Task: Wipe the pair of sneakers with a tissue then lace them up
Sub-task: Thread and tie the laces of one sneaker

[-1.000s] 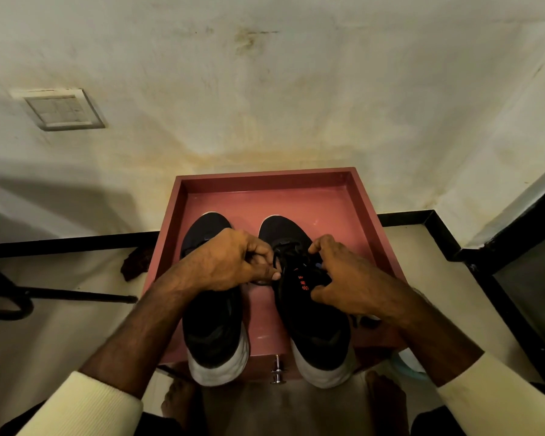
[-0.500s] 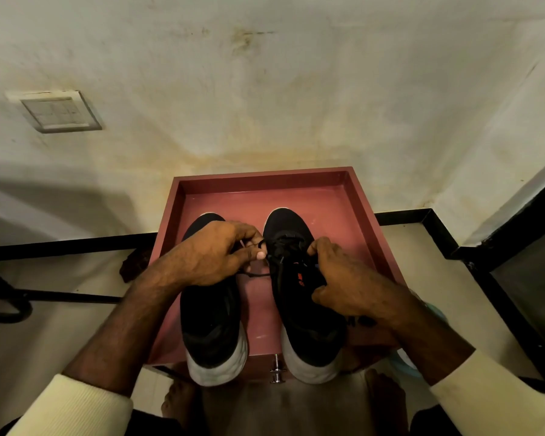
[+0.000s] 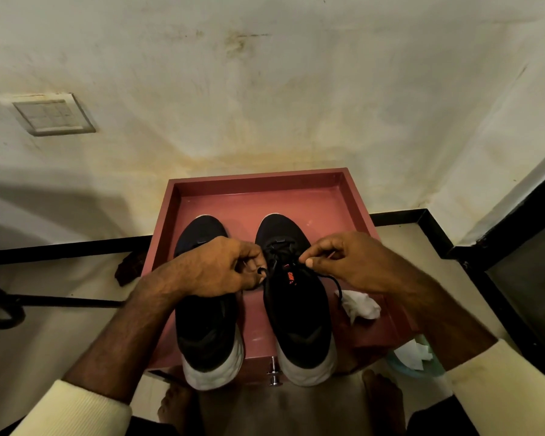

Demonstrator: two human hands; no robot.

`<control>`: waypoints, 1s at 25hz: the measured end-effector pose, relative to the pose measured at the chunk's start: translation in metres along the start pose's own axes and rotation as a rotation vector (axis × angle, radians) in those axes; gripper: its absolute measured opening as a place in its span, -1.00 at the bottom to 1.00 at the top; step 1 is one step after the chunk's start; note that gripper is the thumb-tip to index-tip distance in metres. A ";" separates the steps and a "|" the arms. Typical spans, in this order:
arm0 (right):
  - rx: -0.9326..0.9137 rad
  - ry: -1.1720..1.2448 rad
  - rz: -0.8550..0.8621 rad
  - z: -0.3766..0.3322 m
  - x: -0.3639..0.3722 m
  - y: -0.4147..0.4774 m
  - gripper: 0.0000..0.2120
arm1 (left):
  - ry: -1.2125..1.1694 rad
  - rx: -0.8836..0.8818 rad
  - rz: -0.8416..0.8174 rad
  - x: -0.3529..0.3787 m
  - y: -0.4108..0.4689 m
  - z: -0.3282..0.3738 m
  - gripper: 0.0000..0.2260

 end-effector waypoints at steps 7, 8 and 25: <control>-0.014 -0.096 0.010 0.003 0.007 0.011 -0.92 | -0.043 0.029 -0.012 0.000 0.001 -0.004 -0.94; -0.024 -0.112 0.008 0.003 0.009 0.011 -0.92 | -0.046 0.029 -0.017 0.000 0.002 -0.004 -0.95; 0.207 0.367 -0.050 -0.018 -0.002 -0.005 -0.62 | 0.109 -0.045 -0.043 0.002 0.001 -0.006 -0.87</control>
Point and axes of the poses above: each hand's wrist, its own y-axis towards the middle knuckle, its own x-axis out of the palm, z = x × y, the point moved 1 cm from there along y, towards the middle knuckle, and after that the axes turned 15 degrees about y, right-handed, at the moved point
